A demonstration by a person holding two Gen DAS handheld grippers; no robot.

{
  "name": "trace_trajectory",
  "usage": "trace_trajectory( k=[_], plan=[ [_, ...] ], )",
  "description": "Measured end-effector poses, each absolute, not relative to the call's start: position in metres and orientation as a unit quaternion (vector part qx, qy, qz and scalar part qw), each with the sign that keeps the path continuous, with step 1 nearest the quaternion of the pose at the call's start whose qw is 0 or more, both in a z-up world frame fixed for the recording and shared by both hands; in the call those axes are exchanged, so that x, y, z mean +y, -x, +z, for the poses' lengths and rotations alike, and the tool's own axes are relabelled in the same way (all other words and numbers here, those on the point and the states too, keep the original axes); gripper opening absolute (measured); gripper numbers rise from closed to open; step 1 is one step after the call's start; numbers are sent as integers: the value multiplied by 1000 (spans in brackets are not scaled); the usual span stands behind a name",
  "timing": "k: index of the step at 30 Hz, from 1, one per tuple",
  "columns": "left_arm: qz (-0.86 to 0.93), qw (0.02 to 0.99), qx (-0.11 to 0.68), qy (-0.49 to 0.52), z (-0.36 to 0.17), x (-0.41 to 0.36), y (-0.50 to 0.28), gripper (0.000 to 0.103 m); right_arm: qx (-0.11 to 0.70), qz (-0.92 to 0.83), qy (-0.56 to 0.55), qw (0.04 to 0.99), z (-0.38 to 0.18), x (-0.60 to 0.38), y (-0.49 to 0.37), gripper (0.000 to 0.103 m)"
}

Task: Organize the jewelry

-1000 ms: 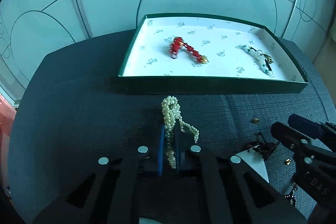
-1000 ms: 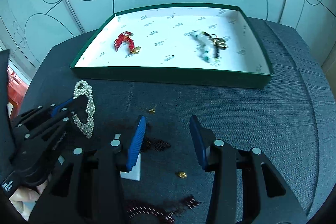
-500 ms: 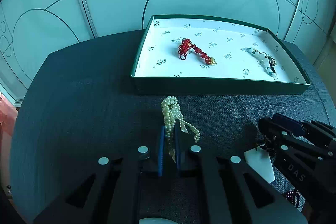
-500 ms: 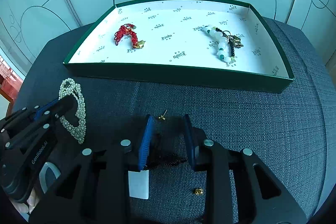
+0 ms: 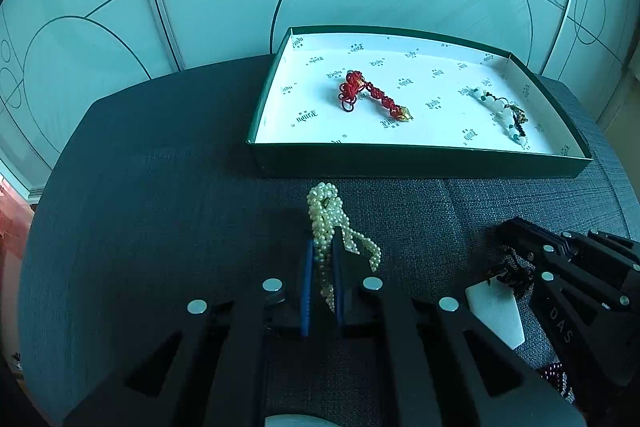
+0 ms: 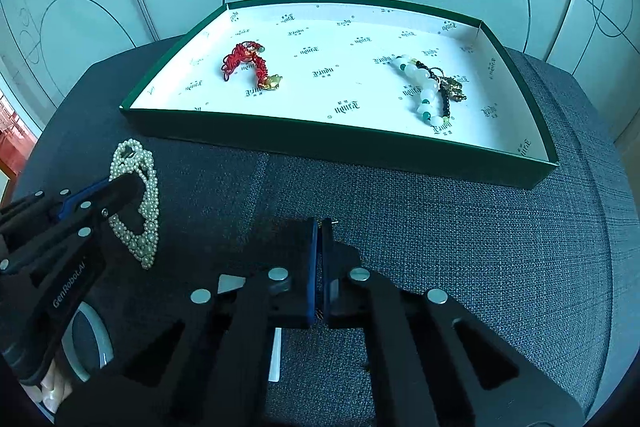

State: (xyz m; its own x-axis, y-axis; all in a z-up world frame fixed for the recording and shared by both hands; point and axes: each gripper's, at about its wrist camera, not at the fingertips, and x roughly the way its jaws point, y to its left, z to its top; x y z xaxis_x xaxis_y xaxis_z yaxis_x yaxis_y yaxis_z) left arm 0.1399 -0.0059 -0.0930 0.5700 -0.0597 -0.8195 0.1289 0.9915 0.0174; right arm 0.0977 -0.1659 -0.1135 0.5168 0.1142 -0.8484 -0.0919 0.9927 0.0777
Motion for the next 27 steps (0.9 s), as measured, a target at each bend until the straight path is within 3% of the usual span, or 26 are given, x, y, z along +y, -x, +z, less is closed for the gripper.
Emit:
trace_trajectory(
  k=[27],
  plan=[
    [-75,900,427,-40,-54,-25,-139,8,440,59,-53,894,-60,-204,-87,2]
  ],
)
